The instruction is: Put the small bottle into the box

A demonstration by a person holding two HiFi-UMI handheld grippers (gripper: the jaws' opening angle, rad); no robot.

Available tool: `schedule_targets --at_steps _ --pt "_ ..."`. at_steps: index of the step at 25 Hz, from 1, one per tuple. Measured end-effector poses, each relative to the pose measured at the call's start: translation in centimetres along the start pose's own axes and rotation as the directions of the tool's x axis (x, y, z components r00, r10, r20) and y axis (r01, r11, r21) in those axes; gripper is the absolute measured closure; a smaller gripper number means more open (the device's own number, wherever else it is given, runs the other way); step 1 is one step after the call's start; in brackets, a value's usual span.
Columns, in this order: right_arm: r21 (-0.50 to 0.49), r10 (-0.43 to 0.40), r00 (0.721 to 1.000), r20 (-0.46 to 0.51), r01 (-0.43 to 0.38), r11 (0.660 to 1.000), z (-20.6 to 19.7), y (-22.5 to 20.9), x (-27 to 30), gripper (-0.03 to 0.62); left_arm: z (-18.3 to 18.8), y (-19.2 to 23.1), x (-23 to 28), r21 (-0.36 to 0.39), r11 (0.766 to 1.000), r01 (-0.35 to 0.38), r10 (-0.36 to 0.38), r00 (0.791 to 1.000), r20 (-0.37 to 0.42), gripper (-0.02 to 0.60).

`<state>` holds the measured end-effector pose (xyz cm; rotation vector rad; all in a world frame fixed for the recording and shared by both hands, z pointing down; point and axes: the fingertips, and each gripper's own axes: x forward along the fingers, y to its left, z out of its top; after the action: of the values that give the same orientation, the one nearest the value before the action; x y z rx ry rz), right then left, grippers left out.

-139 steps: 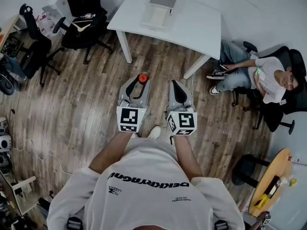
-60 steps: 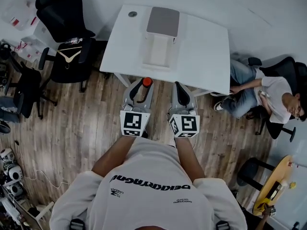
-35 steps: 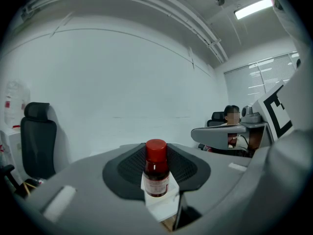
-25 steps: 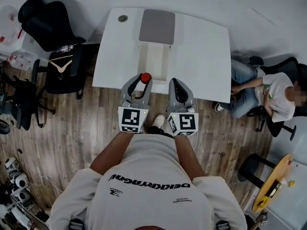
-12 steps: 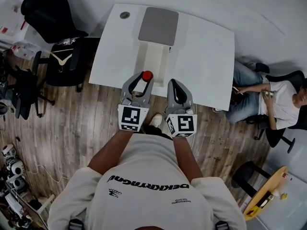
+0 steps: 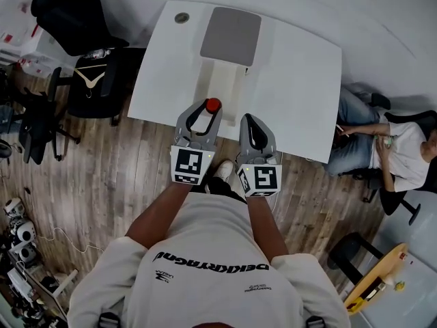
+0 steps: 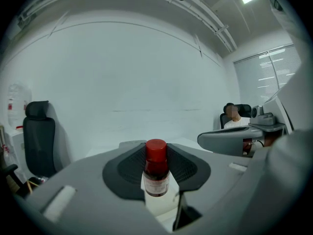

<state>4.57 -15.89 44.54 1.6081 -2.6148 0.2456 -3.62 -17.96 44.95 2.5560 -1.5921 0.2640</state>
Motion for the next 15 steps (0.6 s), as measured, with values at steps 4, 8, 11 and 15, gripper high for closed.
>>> schedule_targets --at_steps 4,8,11,15 --pt "0.014 -0.016 1.0 -0.014 0.016 1.0 -0.7 -0.1 1.0 0.595 -0.3 0.7 1.3 0.004 1.0 0.022 -0.022 0.999 -0.027 0.446" --pt "0.02 -0.031 0.999 -0.018 0.031 0.999 -1.0 -0.2 1.8 0.595 -0.9 1.4 2.3 -0.002 0.999 0.039 -0.039 0.999 -0.016 0.446" --pt "0.025 -0.043 0.999 -0.024 0.044 0.999 -1.4 -0.6 2.0 0.595 -1.4 1.6 3.2 -0.007 0.999 0.051 -0.051 0.999 -0.017 0.446" --pt "0.031 -0.058 0.998 -0.032 0.059 0.998 -1.9 -1.1 2.3 0.595 -2.2 1.8 4.3 -0.009 0.998 0.064 -0.064 0.998 -0.027 0.446"
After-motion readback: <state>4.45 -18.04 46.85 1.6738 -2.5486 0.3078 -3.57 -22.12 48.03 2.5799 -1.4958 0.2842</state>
